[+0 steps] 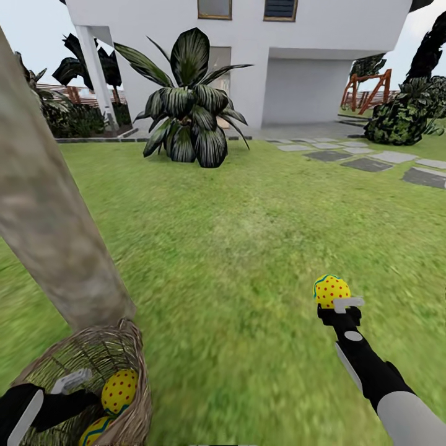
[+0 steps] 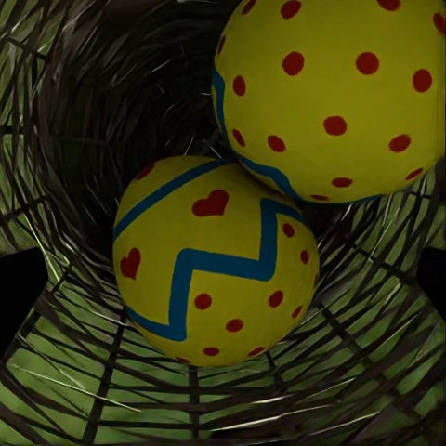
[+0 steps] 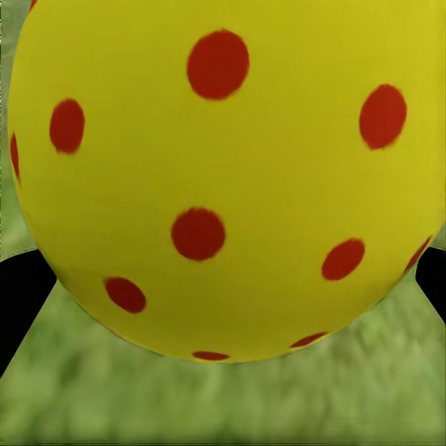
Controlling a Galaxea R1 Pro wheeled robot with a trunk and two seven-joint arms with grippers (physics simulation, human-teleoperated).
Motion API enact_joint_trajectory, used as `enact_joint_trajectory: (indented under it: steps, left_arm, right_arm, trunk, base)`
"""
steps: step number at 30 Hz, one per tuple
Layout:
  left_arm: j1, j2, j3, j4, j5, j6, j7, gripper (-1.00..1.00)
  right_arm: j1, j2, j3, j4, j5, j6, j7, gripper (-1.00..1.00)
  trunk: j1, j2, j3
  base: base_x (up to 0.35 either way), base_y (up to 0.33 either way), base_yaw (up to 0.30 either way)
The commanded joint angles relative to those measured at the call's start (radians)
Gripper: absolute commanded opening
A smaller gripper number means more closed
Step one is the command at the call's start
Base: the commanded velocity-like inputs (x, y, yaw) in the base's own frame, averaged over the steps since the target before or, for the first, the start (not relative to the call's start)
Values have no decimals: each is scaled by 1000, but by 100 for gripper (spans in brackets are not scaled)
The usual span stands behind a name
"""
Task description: Take the three Easter eggs out of the wicker basket on the lawn in the garden, then place them on the lawn next to a single tree (choose any tree) so that all three eggs are next to the same tree and none are left in the basket.
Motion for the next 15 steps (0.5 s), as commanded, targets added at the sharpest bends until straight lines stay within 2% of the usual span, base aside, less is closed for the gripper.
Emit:
enact_joint_trajectory:
  steps: [1,8,15]
  left_arm:
    - [0,0,3,-1,-2,4,-7,100]
    - [0,0,3,-1,1,3,-7,100]
    - [-1,3,3,-2,1,2,-6,100]
  right_arm:
    - [0,-1,6,-1,0,5,-9,-100]
    - [0,-1,7,-1,0,5,-9,-100]
    - [-1,-1,7,-1,0,5,-9,-100]
  trunk:
    - [0,-1,-5]
    - [0,-1,-5]
    - [3,-2,-32]
  base:
    - [0,0,0]
    - [0,0,0]
    - [0,0,0]
